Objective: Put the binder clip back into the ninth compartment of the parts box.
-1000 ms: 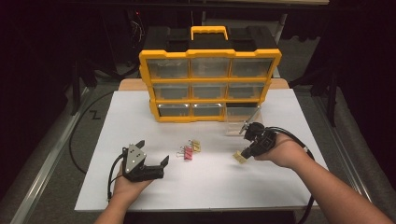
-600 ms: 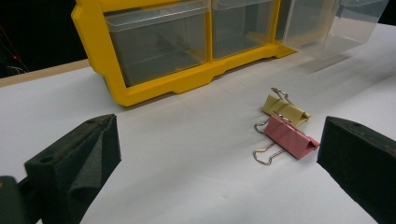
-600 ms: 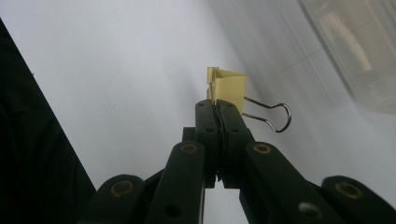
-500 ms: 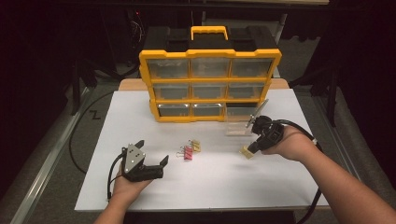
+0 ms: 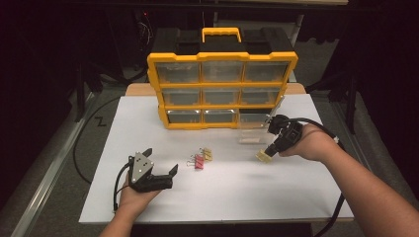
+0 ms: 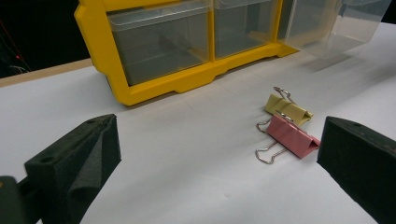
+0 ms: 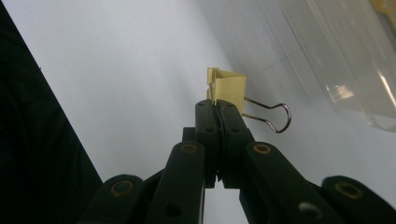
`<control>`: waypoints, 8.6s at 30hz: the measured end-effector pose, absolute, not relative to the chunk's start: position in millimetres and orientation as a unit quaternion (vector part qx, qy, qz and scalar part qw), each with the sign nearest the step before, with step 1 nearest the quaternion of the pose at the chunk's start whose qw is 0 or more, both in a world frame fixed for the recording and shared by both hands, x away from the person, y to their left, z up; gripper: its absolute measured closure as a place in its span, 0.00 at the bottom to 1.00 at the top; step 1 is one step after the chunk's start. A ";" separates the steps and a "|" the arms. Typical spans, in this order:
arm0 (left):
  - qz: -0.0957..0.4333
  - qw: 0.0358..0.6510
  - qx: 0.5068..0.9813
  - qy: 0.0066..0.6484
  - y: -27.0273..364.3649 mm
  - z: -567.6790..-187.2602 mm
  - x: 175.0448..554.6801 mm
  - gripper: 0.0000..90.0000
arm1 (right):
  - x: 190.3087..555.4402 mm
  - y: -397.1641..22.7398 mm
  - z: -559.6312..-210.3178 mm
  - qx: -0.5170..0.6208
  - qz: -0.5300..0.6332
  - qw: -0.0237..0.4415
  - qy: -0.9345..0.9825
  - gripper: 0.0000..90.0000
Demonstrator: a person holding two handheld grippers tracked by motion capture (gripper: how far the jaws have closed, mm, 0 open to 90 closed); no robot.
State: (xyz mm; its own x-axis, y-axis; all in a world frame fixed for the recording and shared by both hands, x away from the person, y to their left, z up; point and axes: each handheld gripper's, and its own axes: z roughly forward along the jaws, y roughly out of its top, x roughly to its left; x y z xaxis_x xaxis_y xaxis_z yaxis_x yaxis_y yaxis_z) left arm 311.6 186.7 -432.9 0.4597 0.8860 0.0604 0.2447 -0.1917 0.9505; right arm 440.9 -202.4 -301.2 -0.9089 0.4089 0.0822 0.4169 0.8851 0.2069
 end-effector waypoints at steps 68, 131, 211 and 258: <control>0.325 0.494 0.698 0.404 189.0 -432.7 311.1 0.00 | 509.2 -154.1 -238.0 -0.207 -0.075 -0.053 -0.974 1.00; 0.326 0.494 0.697 0.404 188.3 -432.9 311.5 0.00 | 480.0 -153.8 -274.0 -0.194 -0.058 -0.019 -0.979 0.67; 0.320 0.499 0.698 0.402 189.8 -432.5 311.8 0.00 | 445.5 -65.5 -369.6 -0.117 -0.079 0.001 -0.990 0.45; 0.317 0.505 0.696 0.401 194.0 -431.6 311.2 0.00 | 476.7 0.0 -378.0 -0.067 -0.082 -0.015 -0.994 0.83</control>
State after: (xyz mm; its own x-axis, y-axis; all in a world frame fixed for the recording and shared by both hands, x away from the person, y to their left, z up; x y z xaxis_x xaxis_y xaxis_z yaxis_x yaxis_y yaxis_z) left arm 311.2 194.0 -431.6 0.4777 0.8777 0.0375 0.2371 -0.1699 0.9565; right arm 476.7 0.0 -378.0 -0.9907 0.1348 -0.0195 0.1298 0.9778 0.1647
